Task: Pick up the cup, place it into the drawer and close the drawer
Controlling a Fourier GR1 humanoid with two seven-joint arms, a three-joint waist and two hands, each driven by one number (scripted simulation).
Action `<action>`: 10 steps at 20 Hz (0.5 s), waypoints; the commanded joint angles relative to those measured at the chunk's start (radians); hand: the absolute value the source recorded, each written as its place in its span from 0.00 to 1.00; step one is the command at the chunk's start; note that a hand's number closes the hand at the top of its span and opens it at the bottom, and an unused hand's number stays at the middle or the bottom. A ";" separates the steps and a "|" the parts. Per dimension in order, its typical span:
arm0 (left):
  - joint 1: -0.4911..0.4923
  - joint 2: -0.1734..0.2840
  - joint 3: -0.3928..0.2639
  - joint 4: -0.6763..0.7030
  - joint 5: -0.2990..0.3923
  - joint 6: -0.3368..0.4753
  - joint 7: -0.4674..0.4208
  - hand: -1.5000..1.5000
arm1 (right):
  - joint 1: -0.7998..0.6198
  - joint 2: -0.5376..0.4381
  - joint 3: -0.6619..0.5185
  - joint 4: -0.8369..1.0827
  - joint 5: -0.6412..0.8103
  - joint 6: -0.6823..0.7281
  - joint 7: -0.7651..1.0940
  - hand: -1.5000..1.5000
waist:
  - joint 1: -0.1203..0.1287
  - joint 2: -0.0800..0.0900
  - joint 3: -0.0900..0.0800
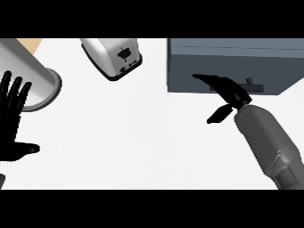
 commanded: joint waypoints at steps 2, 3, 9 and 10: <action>-0.031 -0.033 -0.010 0.023 -0.027 -0.009 0.005 0.00 | -0.163 -0.039 -0.058 0.200 -0.007 0.050 0.003 0.00 | 0.005 0.018 0.005; -0.066 -0.043 0.000 0.090 -0.030 -0.022 -0.016 0.00 | -0.168 -0.040 -0.065 0.229 -0.004 0.015 -0.024 0.00 | 0.011 0.027 0.006; -0.031 -0.037 -0.002 0.055 -0.033 -0.050 -0.017 0.00 | -0.211 -0.093 -0.088 0.311 -0.002 0.018 -0.040 0.00 | 0.047 0.037 0.007; -0.059 -0.032 -0.002 0.071 -0.038 -0.049 -0.008 0.00 | -0.274 -0.129 -0.104 0.310 -0.019 0.087 -0.025 0.00 | 0.049 0.041 0.007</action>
